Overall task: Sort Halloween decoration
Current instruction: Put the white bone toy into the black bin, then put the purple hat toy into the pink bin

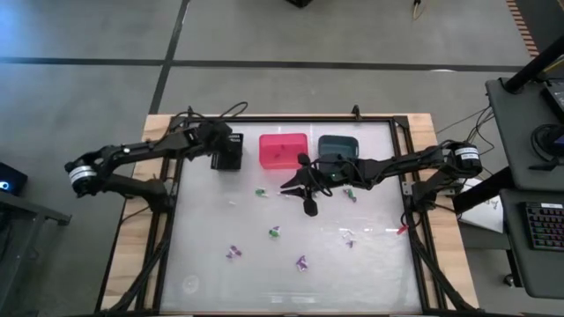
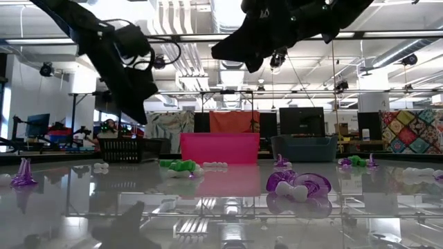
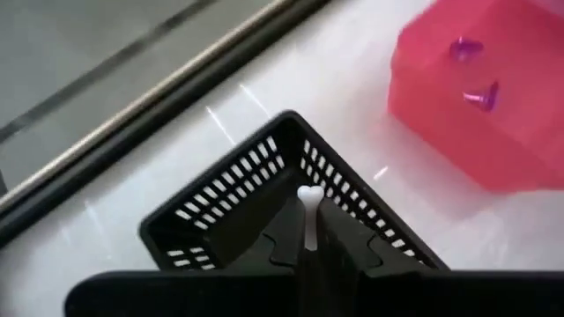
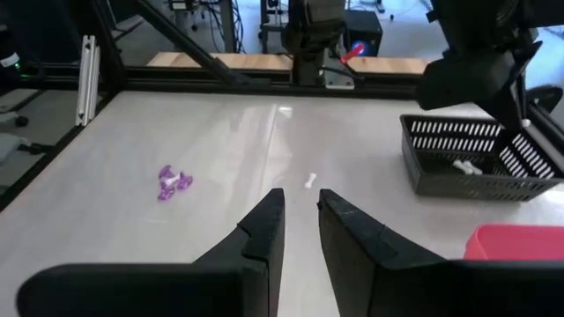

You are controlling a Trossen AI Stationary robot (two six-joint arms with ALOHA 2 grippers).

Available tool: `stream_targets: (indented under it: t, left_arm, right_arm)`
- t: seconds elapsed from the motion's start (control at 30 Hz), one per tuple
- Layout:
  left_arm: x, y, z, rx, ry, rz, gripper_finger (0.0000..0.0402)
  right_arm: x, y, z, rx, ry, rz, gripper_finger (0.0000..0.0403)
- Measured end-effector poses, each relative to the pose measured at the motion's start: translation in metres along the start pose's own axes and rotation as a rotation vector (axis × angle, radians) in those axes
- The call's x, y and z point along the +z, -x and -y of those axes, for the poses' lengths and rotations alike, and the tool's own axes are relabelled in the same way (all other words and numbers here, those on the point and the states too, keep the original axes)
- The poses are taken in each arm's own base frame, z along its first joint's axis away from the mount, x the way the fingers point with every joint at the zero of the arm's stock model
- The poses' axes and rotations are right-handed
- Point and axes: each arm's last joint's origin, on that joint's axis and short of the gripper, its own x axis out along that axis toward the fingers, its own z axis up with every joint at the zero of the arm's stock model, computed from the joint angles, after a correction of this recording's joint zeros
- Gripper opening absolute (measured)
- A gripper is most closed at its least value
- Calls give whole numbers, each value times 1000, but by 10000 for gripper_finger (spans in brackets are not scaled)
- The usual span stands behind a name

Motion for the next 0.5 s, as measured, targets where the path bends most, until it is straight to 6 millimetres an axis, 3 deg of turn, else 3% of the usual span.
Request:
stream_targets:
  t: [0.23, 0.5]
  left_arm:
    - [-7, -13, 3, 7, 14, -81, 36]
    - [-8, -11, 2, 16, 11, -90, 87]
  right_arm:
    - [-2, 0, 0, 1, -33, -21, 64]
    - [-1, 2, 0, 0, -101, -24, 63]
